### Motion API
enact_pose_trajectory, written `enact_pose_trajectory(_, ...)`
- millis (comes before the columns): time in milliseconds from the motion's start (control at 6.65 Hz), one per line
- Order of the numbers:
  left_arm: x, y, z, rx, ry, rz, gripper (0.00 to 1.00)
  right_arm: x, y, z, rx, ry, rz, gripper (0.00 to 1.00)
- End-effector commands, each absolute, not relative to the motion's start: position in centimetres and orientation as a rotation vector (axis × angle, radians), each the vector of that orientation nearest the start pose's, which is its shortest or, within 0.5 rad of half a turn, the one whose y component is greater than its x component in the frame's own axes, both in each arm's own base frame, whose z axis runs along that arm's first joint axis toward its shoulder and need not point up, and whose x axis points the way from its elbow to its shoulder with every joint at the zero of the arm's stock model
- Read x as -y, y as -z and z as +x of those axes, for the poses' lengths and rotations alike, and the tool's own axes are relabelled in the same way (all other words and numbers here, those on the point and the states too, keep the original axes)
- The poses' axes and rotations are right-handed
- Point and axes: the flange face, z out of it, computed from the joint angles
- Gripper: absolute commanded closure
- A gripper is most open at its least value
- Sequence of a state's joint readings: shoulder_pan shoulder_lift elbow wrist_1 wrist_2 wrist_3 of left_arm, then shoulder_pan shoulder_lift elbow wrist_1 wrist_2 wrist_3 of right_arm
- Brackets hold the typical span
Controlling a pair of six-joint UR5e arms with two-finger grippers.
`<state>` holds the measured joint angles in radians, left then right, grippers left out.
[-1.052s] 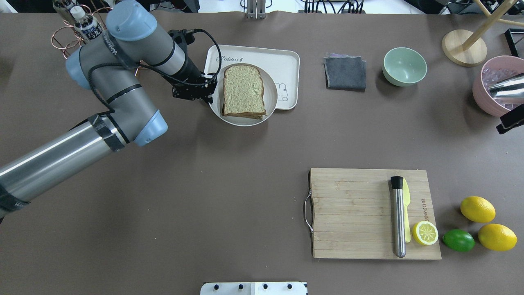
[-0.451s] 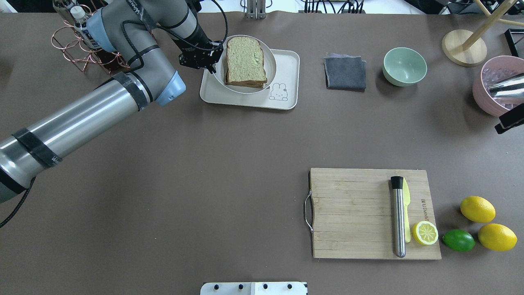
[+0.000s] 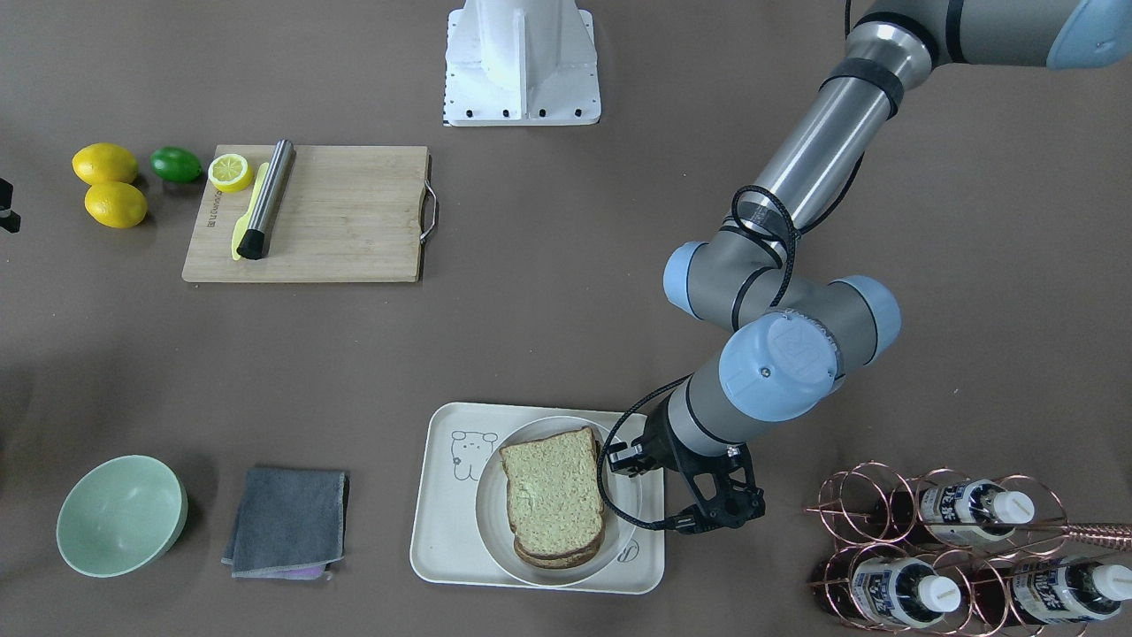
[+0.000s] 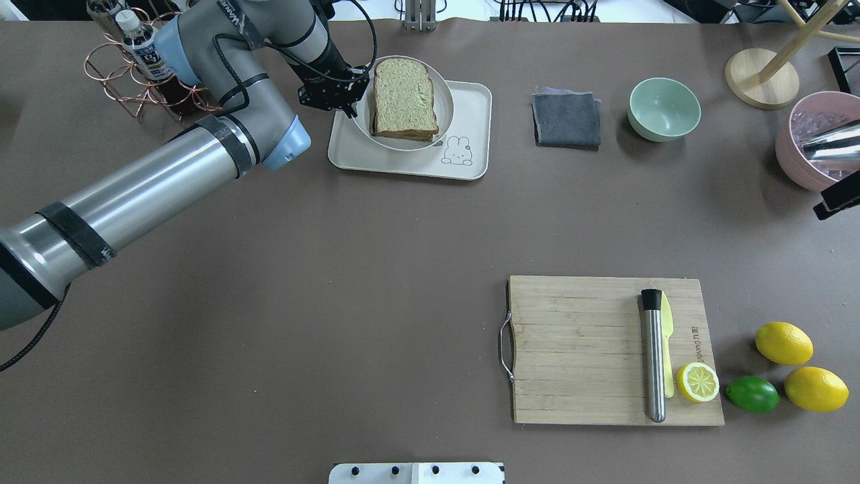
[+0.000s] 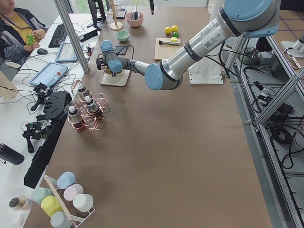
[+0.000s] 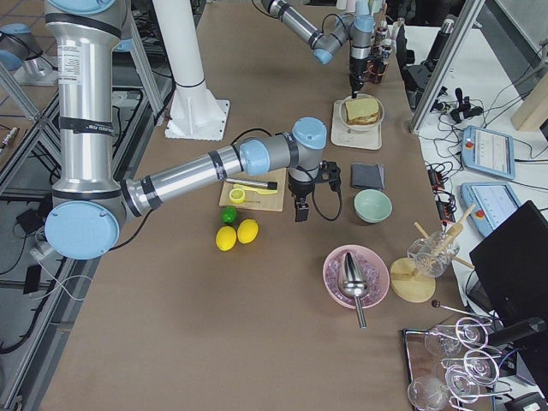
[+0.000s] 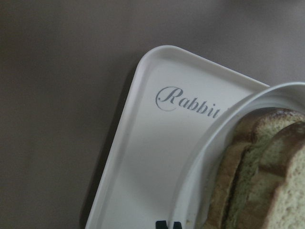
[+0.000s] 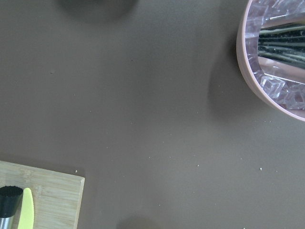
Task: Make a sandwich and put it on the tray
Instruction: 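Carry the plate with the left gripper onto the white tray, then lower the plate onto the tray and open the left gripper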
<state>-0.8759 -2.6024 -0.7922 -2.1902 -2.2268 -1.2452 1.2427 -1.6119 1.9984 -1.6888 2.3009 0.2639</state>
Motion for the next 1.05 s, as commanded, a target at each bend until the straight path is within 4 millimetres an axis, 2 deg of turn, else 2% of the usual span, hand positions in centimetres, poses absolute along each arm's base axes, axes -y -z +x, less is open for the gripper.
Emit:
enact_pose_trajectory(0, 70.7, -25.9, 51.5, -1.024, 0.211, -0.017, 1.0, 45.8, -48.2, -8.5, 0.77, 0.16, 0.036, 0.0)
enact_pose_trajectory(150, 70.5, -25.9, 51.8, -1.022, 0.213, -0.009, 1.0, 45.7, -48.1, -8.5, 0.769, 0.158, 0.033, 0.0)
enact_pose_trajectory(301, 70.6, -25.9, 51.8, -1.016, 0.221, 0.005, 0.88, 45.2, -47.0, -8.3, 0.767, 0.152, 0.025, 0.0)
enact_pose_trajectory(451, 70.6, -25.8, 51.8, -1.013, 0.225, 0.012, 0.52, 45.2, -46.8, -8.3, 0.765, 0.148, 0.016, 0.0)
enact_pose_trajectory(601, 70.7, -25.6, 51.7, -1.017, 0.225, 0.016, 0.39, 45.4, -46.8, -8.4, 0.765, 0.152, 0.017, 0.0)
enact_pose_trajectory(752, 70.7, -25.1, 51.0, -1.026, 0.226, 0.028, 0.28, 45.3, -46.6, -8.3, 0.766, 0.149, 0.019, 0.0)
enact_pose_trajectory(902, 69.5, -25.3, 49.9, -1.013, 0.23, 0.019, 0.28, 45.4, -46.6, -8.4, 0.766, 0.151, 0.018, 0.0)
